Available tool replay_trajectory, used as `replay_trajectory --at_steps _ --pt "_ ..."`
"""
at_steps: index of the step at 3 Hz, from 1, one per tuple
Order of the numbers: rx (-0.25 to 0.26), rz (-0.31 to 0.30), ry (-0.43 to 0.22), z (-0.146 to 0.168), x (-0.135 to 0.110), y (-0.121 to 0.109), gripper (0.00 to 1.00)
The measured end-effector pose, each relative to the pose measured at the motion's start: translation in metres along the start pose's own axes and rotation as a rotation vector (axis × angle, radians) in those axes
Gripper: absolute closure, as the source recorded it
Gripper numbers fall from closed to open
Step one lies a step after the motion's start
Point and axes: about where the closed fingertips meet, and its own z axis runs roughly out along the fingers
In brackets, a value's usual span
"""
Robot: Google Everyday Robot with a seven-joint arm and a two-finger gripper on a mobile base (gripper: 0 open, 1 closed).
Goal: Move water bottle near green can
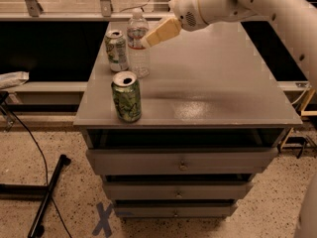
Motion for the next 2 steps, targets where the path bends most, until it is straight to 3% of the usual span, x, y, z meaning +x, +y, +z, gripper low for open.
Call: replay_trajectory --at_steps 2 --pt "-0.118 0.096 -0.026 0.057 0.001 0.011 0.0"
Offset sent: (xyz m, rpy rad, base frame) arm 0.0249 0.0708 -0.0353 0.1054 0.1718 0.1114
